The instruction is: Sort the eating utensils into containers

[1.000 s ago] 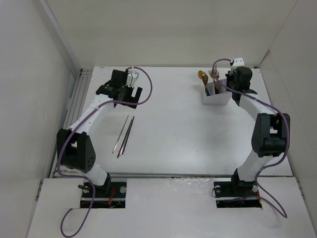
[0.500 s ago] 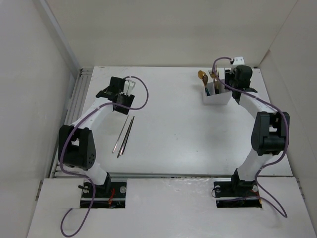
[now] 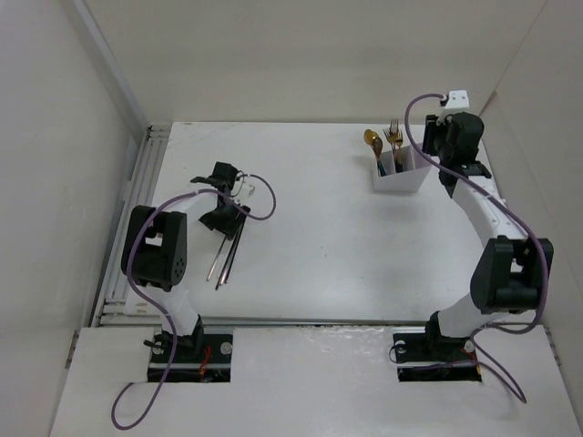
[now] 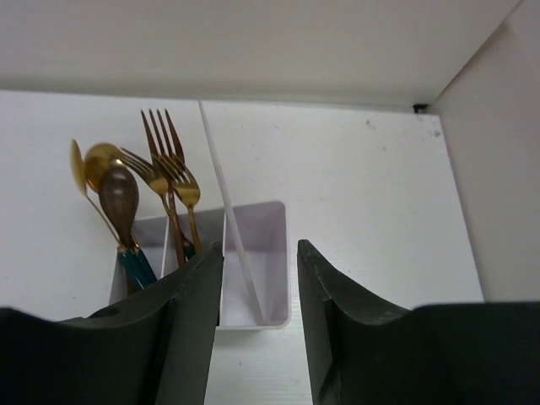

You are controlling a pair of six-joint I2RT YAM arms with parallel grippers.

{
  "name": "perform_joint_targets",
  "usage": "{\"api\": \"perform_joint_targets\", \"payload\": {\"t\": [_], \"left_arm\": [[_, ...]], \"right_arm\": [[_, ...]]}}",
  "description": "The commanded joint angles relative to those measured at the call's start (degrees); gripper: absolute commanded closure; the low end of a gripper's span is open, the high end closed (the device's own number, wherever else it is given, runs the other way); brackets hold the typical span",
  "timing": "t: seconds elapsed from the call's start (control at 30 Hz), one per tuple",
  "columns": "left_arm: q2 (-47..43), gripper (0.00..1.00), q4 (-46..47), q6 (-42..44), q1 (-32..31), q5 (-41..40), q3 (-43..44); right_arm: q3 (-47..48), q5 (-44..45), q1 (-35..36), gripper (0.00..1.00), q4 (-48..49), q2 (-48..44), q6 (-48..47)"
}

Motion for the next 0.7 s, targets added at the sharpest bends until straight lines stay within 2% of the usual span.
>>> {"api": "perform_joint_targets", "payload": {"t": [0.0,0.17,0.2,0.3,0.33,0.4,0.67], "left_arm": [[0.4,0.42,-1.0,0.6,-0.1,-1.1,-0.7],[3.2,0.53,-2.5,1.2,-0.1,2.6,0.3],[4.6,0.6,-4.5,1.2,-0.1,3.7,1.5],[7.2,0.72,-7.3,1.2,1.1,7.8,3.5],[7.8,0.84,-8.4,1.2,1.1,7.8,3.5],[8.9,1.0,-8.4,0.5,1.6,8.5,4.0],[10.8,1.0,-8.4,-1.7,4.1,9.9,9.3]], "right_arm": [[-0.5,-1.4,-0.4,0.54,1.5,-4.9,1.0],[-1.6,-1.4,-0.4,0.54,1.5,-8.6,1.0],[-1.6,-1.4,-0.4,0.54,1.5,-9.9,1.0],[-1.6,-1.4,-0.4,0.53,1.5,-12.3,1.0],[-1.6,-1.4,-0.4,0.53,1.5,-13.0,1.0],[-1.6,-0.9,-0.4,0.53,1.5,-14.0,1.0],[-2.1,-1.5,0.7,0.51,1.5,-18.6,1.0]]}}
